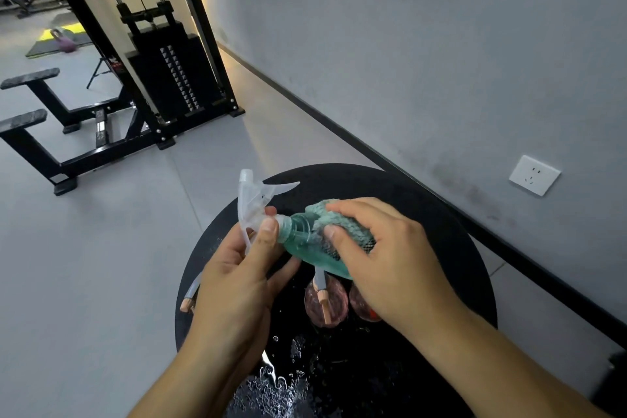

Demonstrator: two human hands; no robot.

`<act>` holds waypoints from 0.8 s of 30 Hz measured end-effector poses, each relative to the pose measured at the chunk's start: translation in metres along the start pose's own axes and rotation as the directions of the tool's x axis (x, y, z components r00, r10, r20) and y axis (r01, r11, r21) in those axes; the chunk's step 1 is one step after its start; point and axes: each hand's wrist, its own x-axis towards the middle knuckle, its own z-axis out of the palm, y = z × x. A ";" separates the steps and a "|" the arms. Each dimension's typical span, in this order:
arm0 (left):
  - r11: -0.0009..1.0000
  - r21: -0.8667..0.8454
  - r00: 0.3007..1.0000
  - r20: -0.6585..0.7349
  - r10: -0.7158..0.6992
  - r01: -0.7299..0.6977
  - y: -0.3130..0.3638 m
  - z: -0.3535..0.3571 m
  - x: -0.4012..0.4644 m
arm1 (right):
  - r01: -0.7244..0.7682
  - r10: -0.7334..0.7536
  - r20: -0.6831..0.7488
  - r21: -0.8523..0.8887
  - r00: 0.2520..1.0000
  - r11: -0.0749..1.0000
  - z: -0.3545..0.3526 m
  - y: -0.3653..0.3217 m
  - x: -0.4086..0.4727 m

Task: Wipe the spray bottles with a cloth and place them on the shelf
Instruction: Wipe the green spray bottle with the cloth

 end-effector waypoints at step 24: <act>0.997 0.049 0.994 -0.097 0.056 -0.052 0.011 -0.007 0.002 | 0.014 -0.014 0.003 0.019 1.000 1.000 0.003 0.006 0.000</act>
